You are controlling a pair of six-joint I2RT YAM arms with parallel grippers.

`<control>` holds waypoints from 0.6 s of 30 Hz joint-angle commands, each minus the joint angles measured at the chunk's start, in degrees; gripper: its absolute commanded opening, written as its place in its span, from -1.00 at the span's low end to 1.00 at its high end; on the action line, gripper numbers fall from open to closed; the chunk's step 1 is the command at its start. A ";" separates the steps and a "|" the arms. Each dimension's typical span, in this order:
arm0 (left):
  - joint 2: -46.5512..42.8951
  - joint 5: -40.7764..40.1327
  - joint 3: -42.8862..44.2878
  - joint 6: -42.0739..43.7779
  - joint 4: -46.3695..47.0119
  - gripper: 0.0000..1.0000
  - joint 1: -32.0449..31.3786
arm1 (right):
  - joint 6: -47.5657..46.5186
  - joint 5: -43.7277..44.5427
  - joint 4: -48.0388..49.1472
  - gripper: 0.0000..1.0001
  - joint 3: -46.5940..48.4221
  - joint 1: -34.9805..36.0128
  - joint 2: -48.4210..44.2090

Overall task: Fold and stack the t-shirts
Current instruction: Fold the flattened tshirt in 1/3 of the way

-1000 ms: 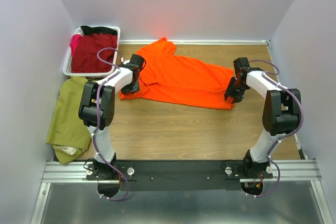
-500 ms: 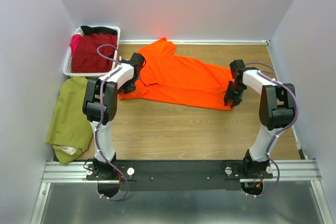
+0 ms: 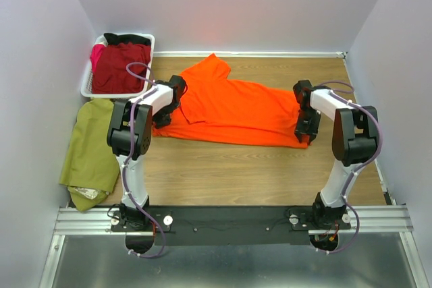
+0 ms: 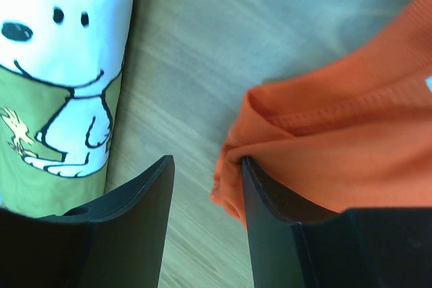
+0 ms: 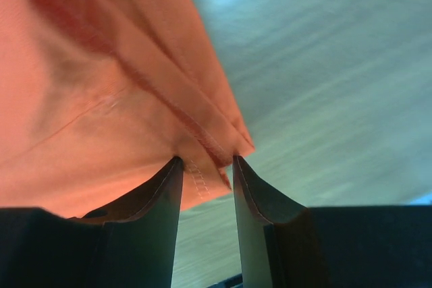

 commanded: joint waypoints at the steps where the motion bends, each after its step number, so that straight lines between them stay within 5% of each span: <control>1: -0.38 -4.76 -2.86 -3.45 -5.23 0.06 0.24 | 1.17 13.45 -4.71 -0.13 -3.02 -1.10 4.21; 12: -16.45 7.01 3.20 1.72 1.96 0.03 -0.46 | 2.92 13.19 -5.15 -0.13 4.27 -1.10 -2.99; 18: -14.10 19.58 3.99 6.38 8.29 -0.02 -2.30 | 3.45 9.95 -4.89 -0.12 9.81 -1.10 -5.19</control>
